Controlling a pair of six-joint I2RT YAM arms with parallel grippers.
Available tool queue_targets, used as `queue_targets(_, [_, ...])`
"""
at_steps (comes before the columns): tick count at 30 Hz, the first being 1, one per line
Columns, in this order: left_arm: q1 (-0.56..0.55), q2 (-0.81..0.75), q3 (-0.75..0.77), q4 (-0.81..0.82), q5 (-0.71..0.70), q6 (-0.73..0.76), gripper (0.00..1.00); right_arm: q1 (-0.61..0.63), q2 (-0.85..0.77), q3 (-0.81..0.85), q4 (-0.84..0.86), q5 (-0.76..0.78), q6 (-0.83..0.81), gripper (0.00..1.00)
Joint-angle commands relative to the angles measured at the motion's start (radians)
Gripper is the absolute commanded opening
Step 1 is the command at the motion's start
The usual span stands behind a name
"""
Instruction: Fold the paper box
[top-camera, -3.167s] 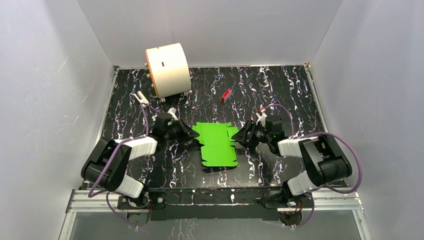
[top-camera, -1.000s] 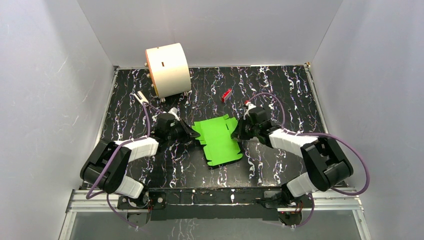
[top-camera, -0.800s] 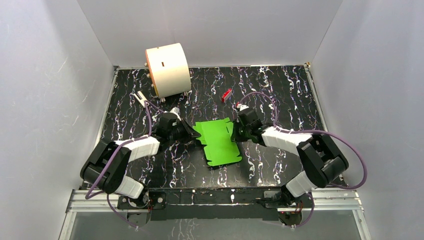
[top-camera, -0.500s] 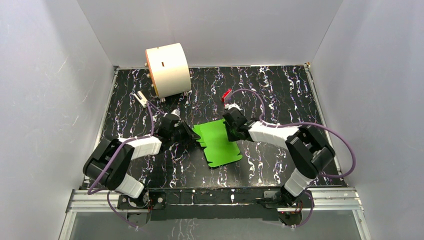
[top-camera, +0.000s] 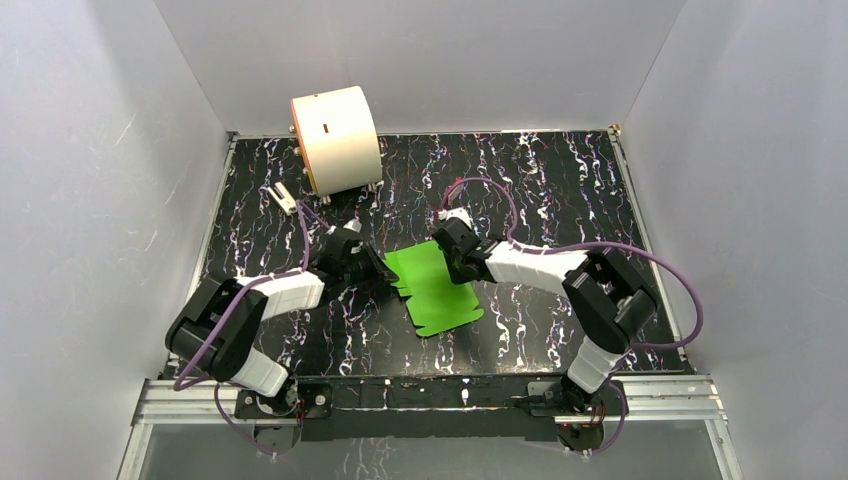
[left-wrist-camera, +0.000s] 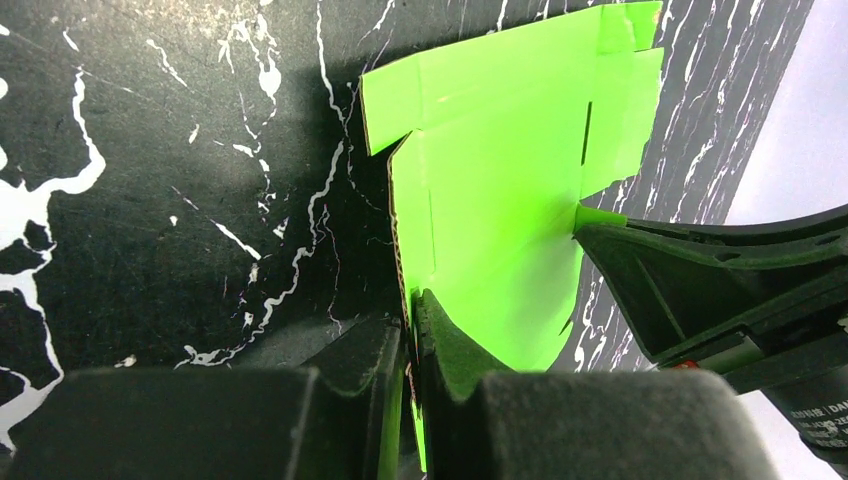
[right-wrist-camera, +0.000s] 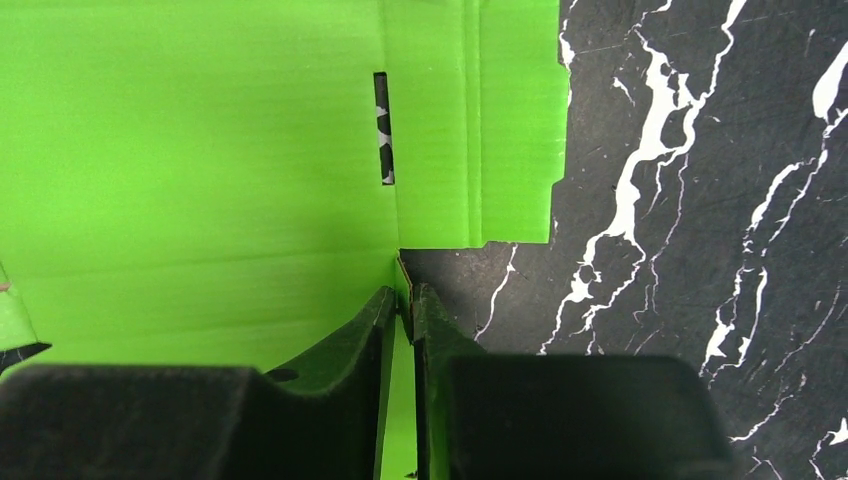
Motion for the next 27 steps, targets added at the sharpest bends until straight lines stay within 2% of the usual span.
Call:
queue_targets(1, [-0.006,-0.046,0.042,-0.027,-0.018,0.060,0.08,-0.018,-0.093,-0.010,0.026,-0.022,-0.032,0.23])
queue_targets(5, [-0.006,-0.049,0.045,-0.017,-0.002,0.109,0.08,-0.060,-0.165,-0.037,0.060,-0.116,-0.074,0.39])
queue_targets(9, [-0.006,-0.049,0.068,-0.041,0.014,0.161,0.08,-0.114,-0.240,-0.045,0.074,-0.232,-0.131,0.51])
queue_targets(13, [-0.006,-0.053,0.111,-0.092,0.028,0.216,0.08,-0.192,-0.297,-0.043,0.100,-0.441,-0.268,0.71])
queue_targets(20, [-0.006,-0.069,0.215,-0.221,0.051,0.340,0.08,-0.379,-0.286,0.024,0.093,-0.764,-0.435,0.91])
queue_targets(27, [-0.006,-0.071,0.309,-0.331,0.111,0.450,0.08,-0.423,-0.155,0.166,0.061,-0.935,-0.556,0.97])
